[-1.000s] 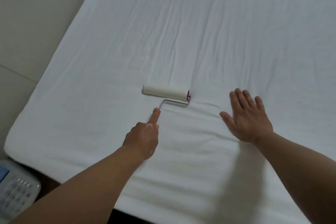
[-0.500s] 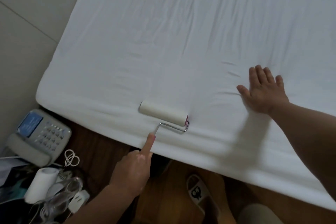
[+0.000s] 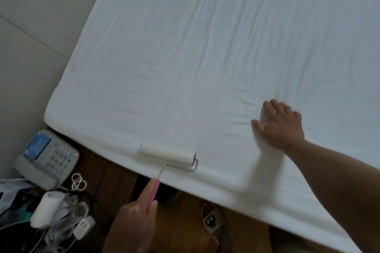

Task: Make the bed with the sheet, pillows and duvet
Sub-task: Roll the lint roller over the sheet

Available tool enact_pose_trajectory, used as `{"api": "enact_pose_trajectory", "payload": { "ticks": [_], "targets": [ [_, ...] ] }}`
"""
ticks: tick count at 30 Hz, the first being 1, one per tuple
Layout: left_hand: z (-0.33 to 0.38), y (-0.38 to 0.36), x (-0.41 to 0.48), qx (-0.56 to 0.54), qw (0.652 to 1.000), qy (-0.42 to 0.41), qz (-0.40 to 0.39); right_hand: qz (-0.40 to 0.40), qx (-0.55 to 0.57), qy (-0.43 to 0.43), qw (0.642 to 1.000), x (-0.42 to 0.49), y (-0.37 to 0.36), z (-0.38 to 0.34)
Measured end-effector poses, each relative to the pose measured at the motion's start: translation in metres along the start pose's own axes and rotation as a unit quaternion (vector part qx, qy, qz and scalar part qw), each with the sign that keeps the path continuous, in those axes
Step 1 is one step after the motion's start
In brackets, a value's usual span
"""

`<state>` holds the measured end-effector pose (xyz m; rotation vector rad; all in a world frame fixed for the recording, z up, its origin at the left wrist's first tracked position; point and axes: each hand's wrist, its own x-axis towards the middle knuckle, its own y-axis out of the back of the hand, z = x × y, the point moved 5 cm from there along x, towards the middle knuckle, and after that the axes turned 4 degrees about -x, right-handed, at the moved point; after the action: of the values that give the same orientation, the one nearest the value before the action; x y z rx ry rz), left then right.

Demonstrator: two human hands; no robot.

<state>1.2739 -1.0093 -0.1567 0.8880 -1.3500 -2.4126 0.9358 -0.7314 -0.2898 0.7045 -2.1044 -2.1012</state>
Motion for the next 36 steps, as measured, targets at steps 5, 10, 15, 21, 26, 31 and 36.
{"api": "enact_pose_trajectory", "payload": {
  "ticks": [5, 10, 15, 21, 26, 31, 36],
  "targets": [
    [0.143, 0.005, 0.108, -0.012, 0.996, -0.072, 0.049, 0.071, 0.007, 0.066, 0.995, 0.045, 0.036, 0.047],
    [0.287, -0.022, 0.266, 0.008, 0.995, -0.084, 0.043, 0.072, -0.022, 0.059, 0.995, 0.136, 0.065, 0.133],
    [0.391, -0.035, 0.412, 0.04, 0.994, -0.083, 0.052, 0.025, -0.024, 0.061, 0.998, 0.187, 0.048, 0.173],
    [0.482, -0.035, 0.537, 0.071, 0.988, -0.084, 0.107, 0.115, 0.043, 0.072, 0.99, 0.183, 0.017, 0.182],
    [0.512, -0.069, 0.597, 0.11, 0.988, -0.071, 0.087, 0.13, 0.047, 0.082, 0.987, 0.191, 0.008, 0.182],
    [0.475, -0.103, 0.576, 0.115, 0.985, -0.102, 0.078, 0.105, 0.04, 0.083, 0.99, 0.195, -0.001, 0.185],
    [0.457, -0.105, 0.538, 0.367, 0.916, -0.163, 0.017, 0.083, 0.037, 0.079, 0.993, 0.194, -0.001, 0.185]
  ]
}}
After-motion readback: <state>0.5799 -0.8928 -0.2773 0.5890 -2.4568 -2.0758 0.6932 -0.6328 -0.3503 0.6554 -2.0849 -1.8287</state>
